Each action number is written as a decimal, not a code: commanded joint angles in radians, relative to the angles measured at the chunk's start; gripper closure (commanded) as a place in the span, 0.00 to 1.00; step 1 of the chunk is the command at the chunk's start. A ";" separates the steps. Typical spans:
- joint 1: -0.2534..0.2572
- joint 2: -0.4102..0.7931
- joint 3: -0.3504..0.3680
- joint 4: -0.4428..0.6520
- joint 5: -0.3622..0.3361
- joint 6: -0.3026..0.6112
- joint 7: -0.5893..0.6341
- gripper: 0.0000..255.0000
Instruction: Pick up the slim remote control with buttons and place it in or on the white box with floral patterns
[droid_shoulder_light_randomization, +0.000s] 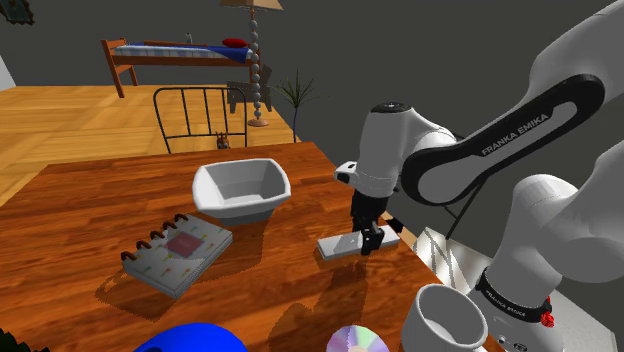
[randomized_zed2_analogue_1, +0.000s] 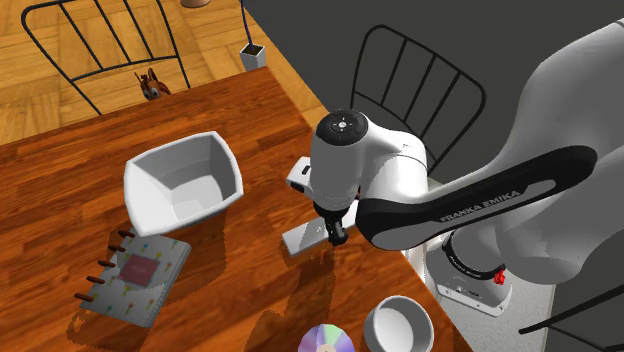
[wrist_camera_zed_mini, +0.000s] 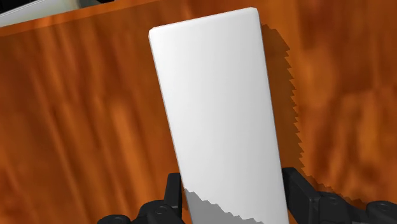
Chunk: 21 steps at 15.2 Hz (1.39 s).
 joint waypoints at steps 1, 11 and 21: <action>0.001 -0.018 -0.002 0.010 0.001 -0.029 0.000 1.00; 0.003 -0.119 -0.013 0.085 0.000 -0.205 -0.005 1.00; 0.002 -0.180 -0.024 0.183 -0.005 -0.364 -0.008 1.00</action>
